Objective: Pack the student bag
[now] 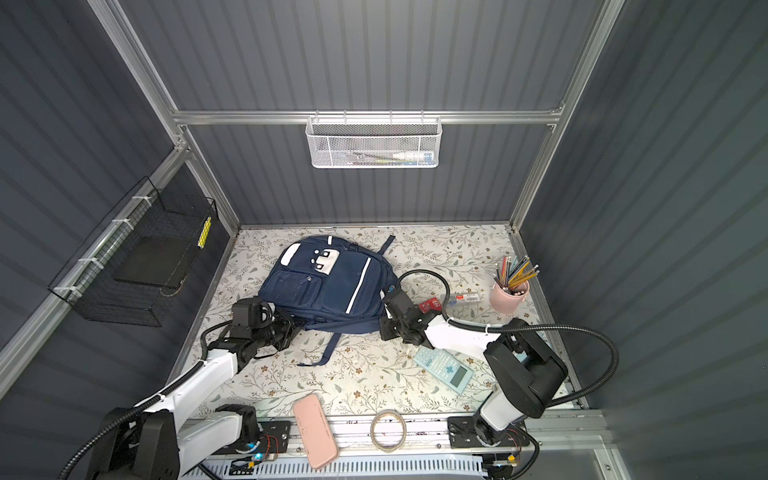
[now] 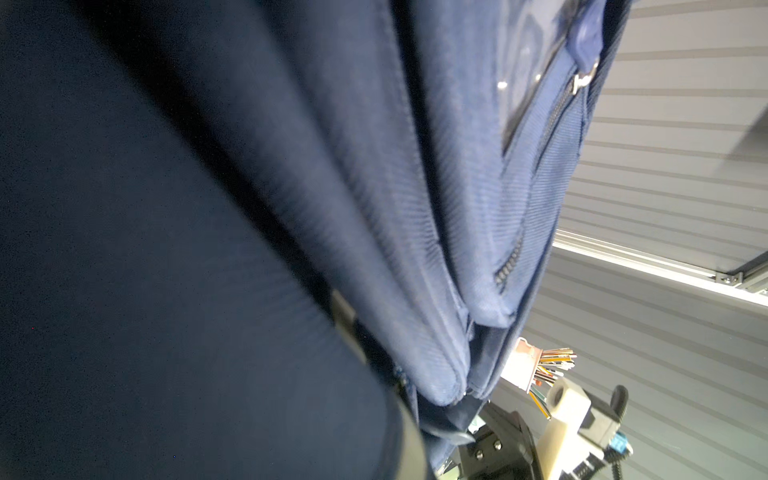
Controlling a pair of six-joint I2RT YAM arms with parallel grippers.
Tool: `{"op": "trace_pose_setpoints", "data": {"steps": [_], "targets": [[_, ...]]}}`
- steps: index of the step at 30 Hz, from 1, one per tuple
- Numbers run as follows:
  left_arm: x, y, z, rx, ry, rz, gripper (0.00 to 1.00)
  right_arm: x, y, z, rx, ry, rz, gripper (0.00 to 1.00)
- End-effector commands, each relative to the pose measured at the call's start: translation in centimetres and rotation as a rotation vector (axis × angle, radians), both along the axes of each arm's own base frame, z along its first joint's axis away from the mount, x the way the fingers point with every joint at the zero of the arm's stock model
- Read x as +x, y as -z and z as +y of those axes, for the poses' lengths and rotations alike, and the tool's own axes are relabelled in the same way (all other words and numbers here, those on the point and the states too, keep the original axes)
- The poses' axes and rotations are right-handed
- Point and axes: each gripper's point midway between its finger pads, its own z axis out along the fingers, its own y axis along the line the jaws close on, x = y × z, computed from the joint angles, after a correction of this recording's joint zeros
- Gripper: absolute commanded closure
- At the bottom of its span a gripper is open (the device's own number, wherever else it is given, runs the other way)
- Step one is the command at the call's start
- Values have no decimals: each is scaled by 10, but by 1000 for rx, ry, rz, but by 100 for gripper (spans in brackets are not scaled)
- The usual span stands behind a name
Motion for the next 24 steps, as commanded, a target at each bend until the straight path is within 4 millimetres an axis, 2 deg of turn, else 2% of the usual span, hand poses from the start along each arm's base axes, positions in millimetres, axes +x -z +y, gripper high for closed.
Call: {"op": "trace_pose_setpoints", "data": {"steps": [1, 4, 5, 7, 9, 12, 14, 17, 18, 22, 24], "targets": [[19, -9, 7, 43, -8, -63, 100, -3, 5, -26, -114, 23, 39, 100], [33, -6, 2, 18, 12, -61, 100, -22, -5, -2, -137, -58, 23, 100], [40, -7, 1, 11, 12, -69, 94, -30, -6, 7, -146, -80, 20, 100], [52, -11, 3, 28, 2, -94, 73, -46, -10, 32, -128, -129, 24, 100], [65, -17, 7, 63, -4, -118, 45, -56, -13, 59, -70, -148, 35, 100], [74, -25, 8, 85, 0, -131, 20, -63, -19, 104, 28, -179, 53, 100], [69, -25, 13, 105, -14, -114, 17, -59, -22, 131, 55, -193, 50, 100], [45, -16, 35, 203, -94, -3, 2, -47, -29, 169, 117, -201, 46, 100], [37, -16, 37, 214, -95, 12, 1, -42, -31, 182, 141, -204, 44, 100], [12, -16, 19, 46, -105, 14, 3, -33, -41, 221, 199, -242, 43, 100], [2, -13, 13, -23, -108, 30, 12, -34, -46, 232, 217, -256, 28, 100]]}}
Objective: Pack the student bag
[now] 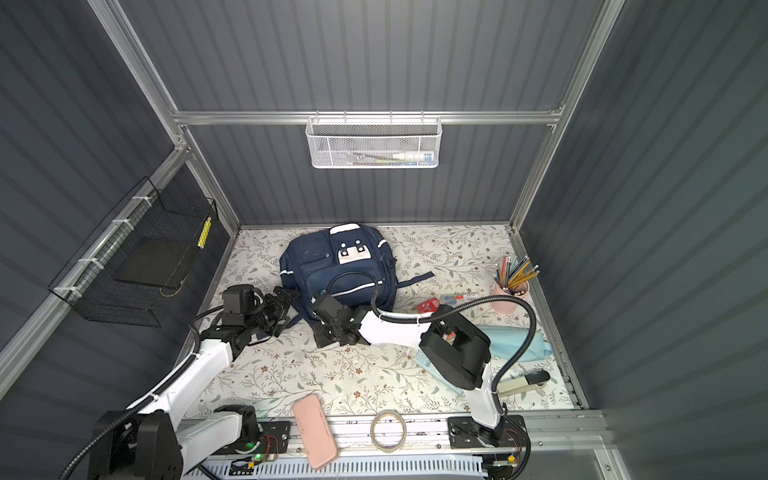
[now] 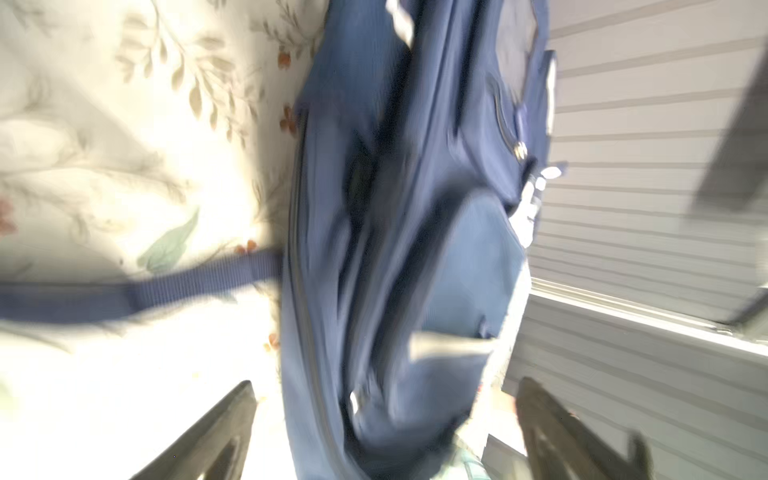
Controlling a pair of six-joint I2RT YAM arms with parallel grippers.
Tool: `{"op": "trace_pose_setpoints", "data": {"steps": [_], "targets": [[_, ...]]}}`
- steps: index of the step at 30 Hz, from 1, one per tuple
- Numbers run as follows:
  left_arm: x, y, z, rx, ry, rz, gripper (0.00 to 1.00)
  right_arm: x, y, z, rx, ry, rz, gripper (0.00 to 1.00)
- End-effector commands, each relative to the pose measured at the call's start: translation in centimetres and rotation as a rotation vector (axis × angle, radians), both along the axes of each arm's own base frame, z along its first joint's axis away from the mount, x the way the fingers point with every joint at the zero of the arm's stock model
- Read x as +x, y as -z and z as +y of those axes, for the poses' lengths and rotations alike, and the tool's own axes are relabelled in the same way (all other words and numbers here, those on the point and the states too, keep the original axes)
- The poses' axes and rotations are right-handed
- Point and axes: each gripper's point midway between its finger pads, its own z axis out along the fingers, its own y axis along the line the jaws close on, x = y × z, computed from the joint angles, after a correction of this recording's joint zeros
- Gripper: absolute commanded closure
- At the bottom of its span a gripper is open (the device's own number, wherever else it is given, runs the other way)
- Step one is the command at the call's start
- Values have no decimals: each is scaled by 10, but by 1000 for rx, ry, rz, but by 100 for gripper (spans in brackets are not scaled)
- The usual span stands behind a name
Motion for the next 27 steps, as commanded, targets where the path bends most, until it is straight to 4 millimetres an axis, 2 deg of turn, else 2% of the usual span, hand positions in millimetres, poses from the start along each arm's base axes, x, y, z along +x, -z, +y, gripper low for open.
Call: {"op": "trace_pose_setpoints", "data": {"steps": [1, 4, 7, 9, 11, 13, 16, 23, 27], "targets": [[-24, 19, -13, -103, -1, 97, 14, 1, -27, 27, 98, -23, -22, 100], [-22, 14, -22, -67, -3, 70, 23, -7, -28, 31, 116, -44, -13, 100], [-18, 21, -39, -68, 24, 96, 36, -11, -26, 30, 121, -51, -8, 100], [-15, 28, -40, -60, 20, 108, 49, -15, -28, 31, 131, -67, -10, 100], [-11, 28, -35, -23, 11, 85, 70, -22, -30, 32, 139, -92, -13, 100], [-13, 29, -29, 28, 9, 99, 85, -25, -33, 28, 159, -84, -1, 100], [-16, 30, -26, 57, 12, 109, 99, -26, -33, 12, 151, -46, 10, 100], [-24, 48, -28, 44, 27, 150, 100, -29, -17, -37, 42, 4, 2, 100], [-24, 41, -26, 61, 29, 135, 100, -20, -4, -73, -53, 72, -3, 100]]}}
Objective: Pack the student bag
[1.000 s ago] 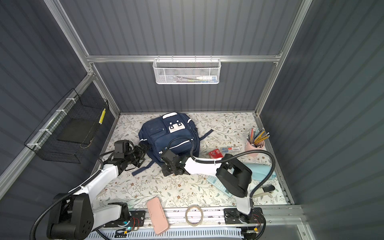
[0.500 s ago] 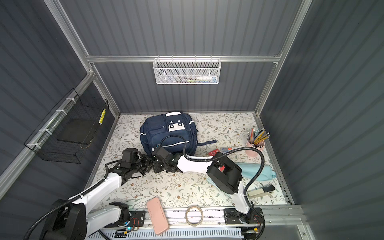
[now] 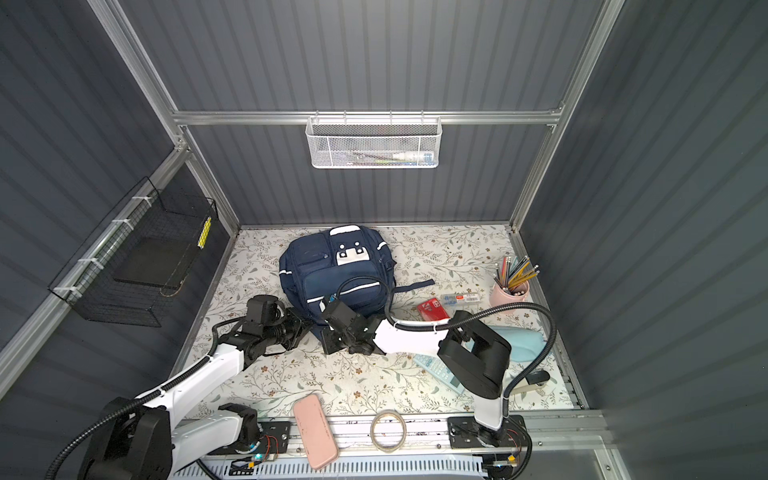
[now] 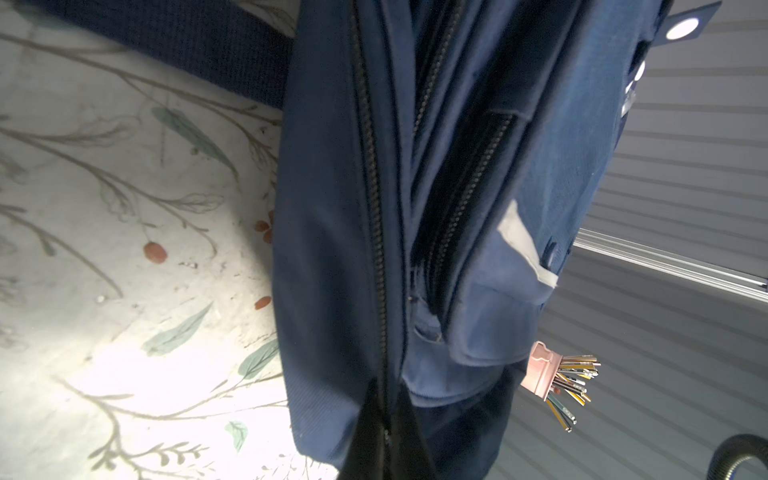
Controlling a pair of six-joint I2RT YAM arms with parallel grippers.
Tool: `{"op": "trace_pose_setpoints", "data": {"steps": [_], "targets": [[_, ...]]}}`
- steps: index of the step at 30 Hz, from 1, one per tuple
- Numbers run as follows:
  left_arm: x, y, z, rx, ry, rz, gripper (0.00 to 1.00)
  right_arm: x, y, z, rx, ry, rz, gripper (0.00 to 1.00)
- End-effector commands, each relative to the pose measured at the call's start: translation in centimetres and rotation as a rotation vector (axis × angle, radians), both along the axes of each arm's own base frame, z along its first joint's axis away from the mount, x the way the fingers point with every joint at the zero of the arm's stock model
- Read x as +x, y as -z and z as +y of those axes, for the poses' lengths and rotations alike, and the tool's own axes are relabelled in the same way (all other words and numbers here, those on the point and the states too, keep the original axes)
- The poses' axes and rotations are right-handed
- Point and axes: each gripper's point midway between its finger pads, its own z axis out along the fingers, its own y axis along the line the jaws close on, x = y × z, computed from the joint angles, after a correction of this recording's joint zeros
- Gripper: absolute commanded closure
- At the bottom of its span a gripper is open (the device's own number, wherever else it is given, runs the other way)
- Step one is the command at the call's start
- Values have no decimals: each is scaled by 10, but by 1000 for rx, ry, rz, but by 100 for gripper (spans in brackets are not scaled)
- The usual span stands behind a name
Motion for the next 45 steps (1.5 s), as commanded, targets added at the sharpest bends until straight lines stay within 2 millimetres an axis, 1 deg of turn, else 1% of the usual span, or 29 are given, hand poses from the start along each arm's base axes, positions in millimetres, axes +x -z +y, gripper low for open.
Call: {"op": "trace_pose_setpoints", "data": {"steps": [1, 4, 7, 11, 14, 16, 18, 21, 22, 24, 26, 27, 28, 29, 30, 32, 35, 36, 38, 39, 40, 41, 43, 45], "targets": [[3, 4, 22, 100, -59, -6, 100, 6, 9, -45, -108, 65, 12, 100], [2, -2, 27, 115, -55, -17, 100, 15, 17, -79, -147, 117, 27, 100], [1, -8, 36, 112, -58, -17, 100, 25, 19, -112, -170, 159, 29, 100], [-1, -30, 52, 185, -71, -69, 100, 48, 23, -152, -196, 215, 34, 100], [0, -36, 56, 184, -71, -78, 100, 68, 29, -175, -213, 252, 41, 100], [1, -32, 57, 167, -67, -61, 100, 79, 30, -187, -295, 270, 8, 100], [2, -30, 62, 181, -70, -54, 100, 83, 33, -190, -348, 262, 14, 100], [9, -35, 71, 228, -95, -93, 100, 73, 26, -169, -302, 205, 14, 100], [14, -37, 75, 253, -99, -110, 100, 66, 22, -160, -297, 188, 8, 100], [24, -34, 80, 296, -106, -105, 100, 51, 13, -145, -303, 167, -1, 100], [38, -28, 80, 312, -97, -99, 100, 31, 2, -120, -263, 141, -7, 100], [45, -25, 80, 310, -94, -101, 94, 22, -3, -107, -233, 129, -2, 100], [52, -21, 78, 306, -88, -91, 85, 13, -10, -90, -194, 101, -5, 100], [58, -19, 78, 314, -76, -84, 78, 6, -15, -76, -171, 80, -12, 100], [61, -22, 80, 337, -65, -86, 73, 0, -16, -64, -164, 69, -12, 100], [64, -40, 87, 374, -98, -145, 54, -4, -21, -38, -123, 36, -10, 100], [50, -63, 96, 385, -151, -195, 25, 1, -27, -5, -90, -1, -24, 100], [43, -65, 96, 378, -154, -185, 22, 5, -30, 5, -75, -7, -28, 100], [27, -60, 84, 296, -130, -148, 26, 13, -39, 26, -30, -6, -41, 100], [17, -53, 74, 229, -126, -122, 27, 17, -44, 36, -24, -11, -62, 100], [7, -46, 67, 170, -127, -101, 28, 23, -44, 41, -43, 3, -80, 100], [-1, -42, 65, 141, -135, -83, 29, 27, -43, 47, -50, 10, -84, 100], [-15, -40, 64, 118, -156, -71, 29, 34, -37, 55, -51, 16, -72, 100], [-20, -37, 58, 58, -174, -71, 29, 32, -36, 63, -22, 5, -68, 100]]}}
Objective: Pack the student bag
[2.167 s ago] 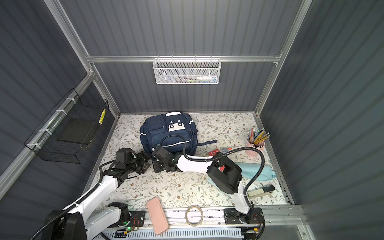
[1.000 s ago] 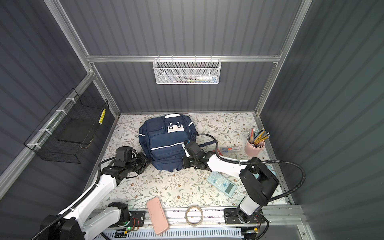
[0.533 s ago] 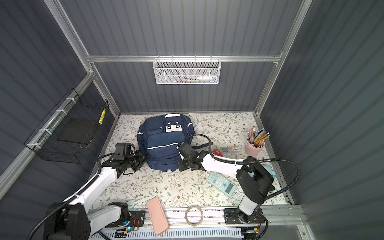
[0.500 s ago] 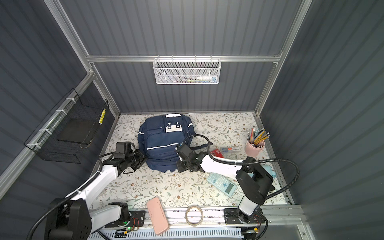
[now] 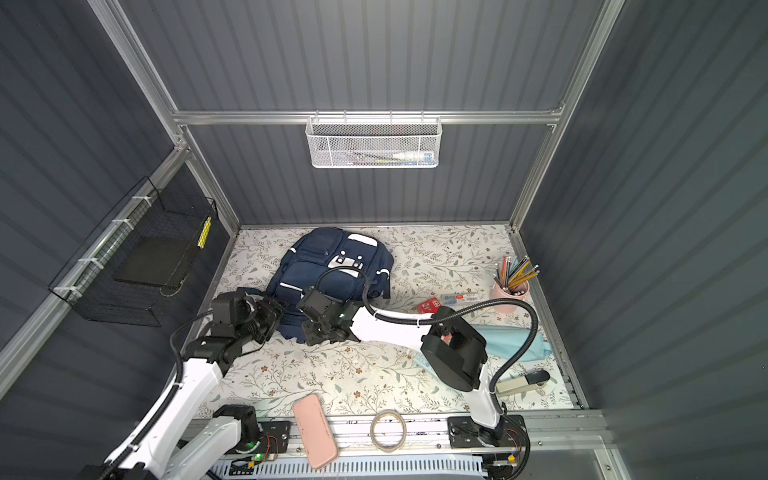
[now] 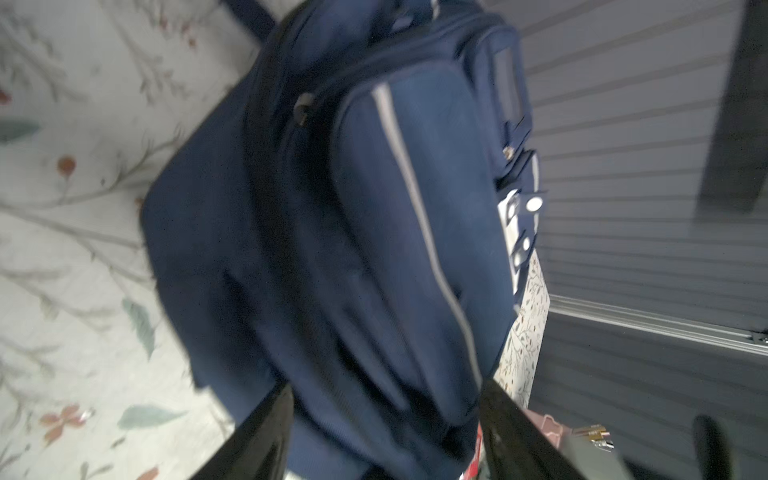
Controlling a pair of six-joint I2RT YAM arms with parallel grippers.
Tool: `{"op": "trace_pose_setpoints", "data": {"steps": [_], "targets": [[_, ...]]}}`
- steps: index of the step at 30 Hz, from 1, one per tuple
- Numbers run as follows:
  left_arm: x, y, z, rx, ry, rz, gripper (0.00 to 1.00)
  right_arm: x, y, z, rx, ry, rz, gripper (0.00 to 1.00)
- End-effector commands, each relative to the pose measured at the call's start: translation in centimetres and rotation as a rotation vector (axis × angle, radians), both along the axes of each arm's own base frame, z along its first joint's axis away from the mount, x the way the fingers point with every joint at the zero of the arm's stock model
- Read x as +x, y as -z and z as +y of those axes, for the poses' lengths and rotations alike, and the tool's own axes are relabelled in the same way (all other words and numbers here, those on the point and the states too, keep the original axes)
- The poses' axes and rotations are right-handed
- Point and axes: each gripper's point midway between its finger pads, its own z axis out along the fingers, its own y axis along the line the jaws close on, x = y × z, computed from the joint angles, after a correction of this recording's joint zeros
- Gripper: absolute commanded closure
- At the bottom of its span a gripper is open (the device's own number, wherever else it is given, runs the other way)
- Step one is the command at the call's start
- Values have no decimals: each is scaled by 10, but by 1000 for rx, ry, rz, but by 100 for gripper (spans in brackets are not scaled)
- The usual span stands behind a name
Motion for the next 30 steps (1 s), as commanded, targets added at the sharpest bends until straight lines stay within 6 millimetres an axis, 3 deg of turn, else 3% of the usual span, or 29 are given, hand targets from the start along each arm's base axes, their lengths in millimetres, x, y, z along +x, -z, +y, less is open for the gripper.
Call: {"op": "trace_pose_setpoints", "data": {"steps": [1, 5, 6, 10, 11, 14, 21, 25, 30], "targets": [[-15, 18, -17, -148, -15, 76, 28, 10, -16, 13, 62, 20, -47, 100], [-6, 34, -30, -136, 24, 111, 27, -9, -21, 17, 35, -48, -105, 100], [-1, 32, -29, -111, 25, 97, 36, -12, -18, 15, 29, -42, -100, 100], [12, 31, -36, -120, 26, 72, 92, -19, -11, 1, 44, -24, -88, 100], [12, 33, -38, -114, 38, 81, 100, -19, -11, -2, 46, -24, -90, 100], [9, 39, -35, -84, 44, 99, 100, -17, -9, -20, 16, -11, -98, 100], [0, 37, -32, -60, 58, 95, 100, 4, 20, -114, -85, 147, -68, 100], [0, 32, -33, -57, 76, 82, 100, 23, 35, -168, -131, 228, -48, 100], [4, 16, -29, -32, 90, 59, 100, 54, 43, -208, -155, 299, -42, 100]]}}
